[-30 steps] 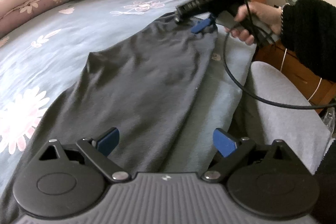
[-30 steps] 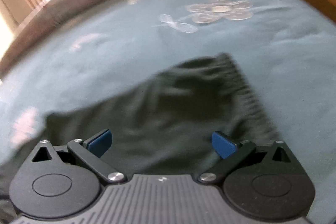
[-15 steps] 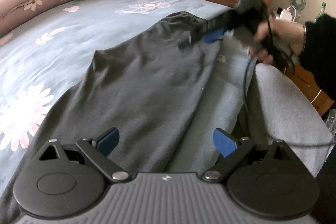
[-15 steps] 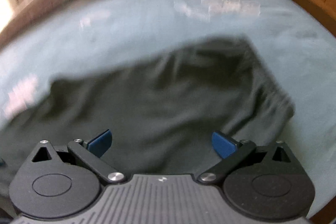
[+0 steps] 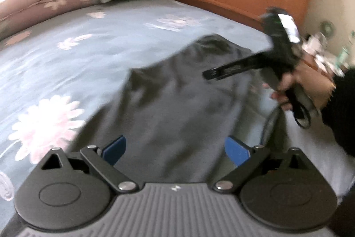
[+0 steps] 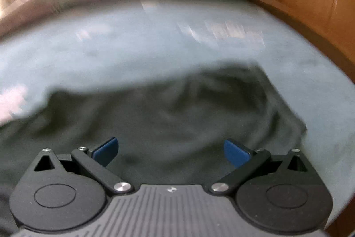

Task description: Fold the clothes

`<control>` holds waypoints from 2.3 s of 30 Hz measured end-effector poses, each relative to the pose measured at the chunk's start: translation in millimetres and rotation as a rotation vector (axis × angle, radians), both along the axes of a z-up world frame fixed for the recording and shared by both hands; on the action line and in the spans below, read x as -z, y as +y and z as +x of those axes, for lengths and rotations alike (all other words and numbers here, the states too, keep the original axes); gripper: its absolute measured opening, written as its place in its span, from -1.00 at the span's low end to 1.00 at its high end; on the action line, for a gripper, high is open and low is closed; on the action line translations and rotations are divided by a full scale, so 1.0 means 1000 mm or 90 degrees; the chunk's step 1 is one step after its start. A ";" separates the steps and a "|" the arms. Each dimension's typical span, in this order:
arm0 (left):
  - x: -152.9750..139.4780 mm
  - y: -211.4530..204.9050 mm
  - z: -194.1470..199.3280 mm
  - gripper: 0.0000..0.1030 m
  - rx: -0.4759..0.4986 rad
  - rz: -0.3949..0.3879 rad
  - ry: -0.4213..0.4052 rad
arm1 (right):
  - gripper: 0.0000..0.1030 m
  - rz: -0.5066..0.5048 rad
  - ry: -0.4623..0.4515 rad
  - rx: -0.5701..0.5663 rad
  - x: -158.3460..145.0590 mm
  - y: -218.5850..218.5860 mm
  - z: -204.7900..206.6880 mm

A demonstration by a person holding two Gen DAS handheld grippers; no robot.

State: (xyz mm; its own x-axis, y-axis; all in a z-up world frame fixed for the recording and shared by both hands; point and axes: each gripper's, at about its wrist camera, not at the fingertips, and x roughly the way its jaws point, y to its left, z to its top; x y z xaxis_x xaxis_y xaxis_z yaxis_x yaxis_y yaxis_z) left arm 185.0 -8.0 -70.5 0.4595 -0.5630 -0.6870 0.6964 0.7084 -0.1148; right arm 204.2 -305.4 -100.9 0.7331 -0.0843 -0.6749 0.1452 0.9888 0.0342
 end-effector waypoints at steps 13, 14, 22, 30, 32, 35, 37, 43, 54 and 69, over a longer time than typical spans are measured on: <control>0.003 0.052 0.018 0.86 -0.170 0.020 -0.018 | 1.00 0.090 -0.033 -0.206 0.029 0.068 0.038; 0.000 0.056 0.017 0.86 -0.177 0.023 -0.012 | 1.00 0.100 -0.030 -0.210 0.028 0.068 0.038; -0.029 0.107 0.018 0.86 -0.320 0.078 0.097 | 1.00 0.200 0.012 -0.231 0.019 0.044 0.037; -0.002 0.131 0.006 0.87 -0.442 -0.031 0.206 | 1.00 0.209 0.050 -0.261 0.017 0.049 0.033; 0.009 0.137 0.010 0.86 -0.471 -0.057 0.224 | 1.00 0.172 0.060 -0.279 0.017 0.058 0.031; 0.020 0.144 0.018 0.86 -0.506 -0.106 0.243 | 1.00 0.107 0.070 -0.309 0.017 0.072 0.026; 0.028 0.145 0.025 0.86 -0.523 -0.109 0.249 | 1.00 0.075 0.077 -0.319 0.017 0.080 0.024; 0.030 0.152 0.036 0.87 -0.576 -0.123 0.245 | 1.00 0.060 0.079 -0.322 0.016 0.084 0.022; 0.021 0.117 -0.037 0.87 -0.540 -0.034 0.243 | 1.00 -0.026 0.118 -0.366 0.012 0.097 0.005; 0.031 0.084 -0.035 0.87 -0.499 -0.101 0.303 | 1.00 -0.040 0.130 -0.400 0.015 0.108 0.000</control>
State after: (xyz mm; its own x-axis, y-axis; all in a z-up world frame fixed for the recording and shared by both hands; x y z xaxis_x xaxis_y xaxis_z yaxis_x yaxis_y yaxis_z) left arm 149.8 76.0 -101.0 0.4384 -0.3143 -0.8420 -0.1193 0.9082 -0.4011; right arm 204.1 -197.3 -116.0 0.5127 0.2742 -0.8136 -0.4628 0.8864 0.0071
